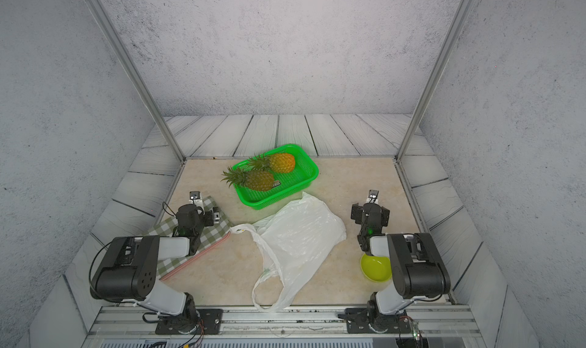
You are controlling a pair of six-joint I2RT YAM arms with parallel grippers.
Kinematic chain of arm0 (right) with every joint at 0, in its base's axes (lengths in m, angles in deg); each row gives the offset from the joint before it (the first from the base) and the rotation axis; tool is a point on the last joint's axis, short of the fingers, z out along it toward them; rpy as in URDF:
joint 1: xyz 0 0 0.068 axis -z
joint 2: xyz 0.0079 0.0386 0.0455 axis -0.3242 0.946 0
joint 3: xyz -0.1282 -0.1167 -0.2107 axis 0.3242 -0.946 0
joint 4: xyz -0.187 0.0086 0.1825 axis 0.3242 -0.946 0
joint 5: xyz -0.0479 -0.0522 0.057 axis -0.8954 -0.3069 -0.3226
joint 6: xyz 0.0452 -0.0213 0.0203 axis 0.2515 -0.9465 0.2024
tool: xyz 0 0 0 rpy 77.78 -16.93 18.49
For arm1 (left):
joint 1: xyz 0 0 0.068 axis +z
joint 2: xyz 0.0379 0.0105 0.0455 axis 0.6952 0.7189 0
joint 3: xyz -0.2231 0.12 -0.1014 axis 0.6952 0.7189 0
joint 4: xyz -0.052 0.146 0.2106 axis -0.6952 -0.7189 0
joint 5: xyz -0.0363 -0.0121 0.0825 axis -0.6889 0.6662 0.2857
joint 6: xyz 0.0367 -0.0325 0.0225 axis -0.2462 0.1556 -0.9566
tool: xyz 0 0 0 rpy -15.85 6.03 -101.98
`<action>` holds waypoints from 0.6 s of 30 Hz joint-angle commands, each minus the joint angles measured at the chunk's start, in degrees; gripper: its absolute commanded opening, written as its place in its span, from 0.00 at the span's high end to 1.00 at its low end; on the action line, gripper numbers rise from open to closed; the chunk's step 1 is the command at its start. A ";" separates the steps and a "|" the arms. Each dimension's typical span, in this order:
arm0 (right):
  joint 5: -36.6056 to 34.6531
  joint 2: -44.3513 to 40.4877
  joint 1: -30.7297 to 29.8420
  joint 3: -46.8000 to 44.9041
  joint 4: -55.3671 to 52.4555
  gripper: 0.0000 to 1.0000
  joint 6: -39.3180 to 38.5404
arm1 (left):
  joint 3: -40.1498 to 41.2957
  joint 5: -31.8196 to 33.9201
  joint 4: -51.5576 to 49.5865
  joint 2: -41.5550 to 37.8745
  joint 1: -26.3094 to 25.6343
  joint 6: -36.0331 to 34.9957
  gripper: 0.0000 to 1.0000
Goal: Place the pineapple into a plastic bag & tie a knot
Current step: Open the plastic bag at the center of the board.
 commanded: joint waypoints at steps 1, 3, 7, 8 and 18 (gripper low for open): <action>0.23 -1.05 0.04 0.30 -0.08 0.01 -0.07 | -0.87 0.23 0.07 -0.82 -0.24 0.00 0.00; 0.25 -1.05 0.06 0.27 -0.10 0.01 -0.07 | -0.87 0.23 0.09 -0.82 -0.25 0.00 0.00; 0.22 -0.99 0.07 0.29 -0.11 0.01 -0.05 | -0.87 0.23 -0.02 -0.82 -0.25 -0.07 0.00; 0.22 -1.01 0.06 0.29 -0.06 0.01 -0.04 | -0.87 0.21 0.00 -0.82 -0.25 0.00 0.00; 0.27 -1.04 0.09 0.24 -0.09 0.01 -0.05 | -0.87 0.29 0.01 -0.79 -0.17 0.08 0.00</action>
